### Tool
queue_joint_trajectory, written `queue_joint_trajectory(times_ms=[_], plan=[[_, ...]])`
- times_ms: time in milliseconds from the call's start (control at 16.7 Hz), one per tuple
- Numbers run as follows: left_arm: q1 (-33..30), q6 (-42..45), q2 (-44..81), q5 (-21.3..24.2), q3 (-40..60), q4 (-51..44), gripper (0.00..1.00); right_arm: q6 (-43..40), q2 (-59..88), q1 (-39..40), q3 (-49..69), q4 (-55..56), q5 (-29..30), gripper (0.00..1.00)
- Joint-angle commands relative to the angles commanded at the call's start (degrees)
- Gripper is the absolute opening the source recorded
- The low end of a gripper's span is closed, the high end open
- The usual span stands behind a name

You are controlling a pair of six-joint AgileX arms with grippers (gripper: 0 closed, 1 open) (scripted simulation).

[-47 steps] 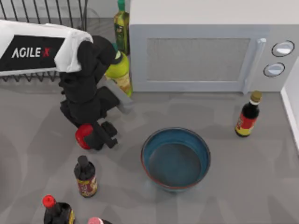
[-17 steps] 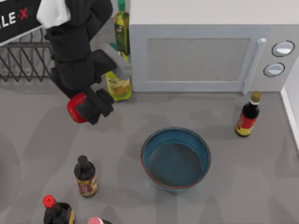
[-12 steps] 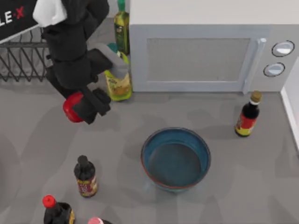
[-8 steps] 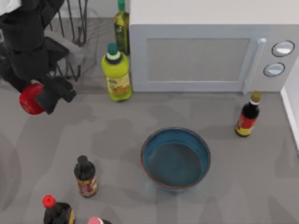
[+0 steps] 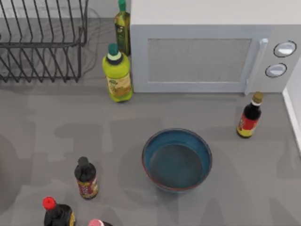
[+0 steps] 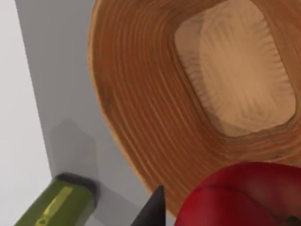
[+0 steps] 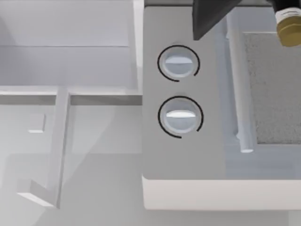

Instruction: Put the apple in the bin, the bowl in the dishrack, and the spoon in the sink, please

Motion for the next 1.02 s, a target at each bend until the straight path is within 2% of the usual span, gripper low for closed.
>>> queue_joint_trajectory(times_ms=[360, 780, 1020], plan=[[0.2, 0.4, 0.0, -0.1, -0.9, 1.0, 0.0, 0.0, 0.0, 0.0, 0.0, 0.0, 0.0, 1.0], [2.9, 2.9, -0.1, -0.2, -13.3, 14.4, 0.0, 0.0, 0.0, 0.0, 0.0, 0.0, 0.0, 1.0], [3.7, 3.5, 0.0, -0.4, -15.2, 16.3, 0.0, 0.0, 0.0, 0.0, 0.0, 0.0, 0.0, 1.0]])
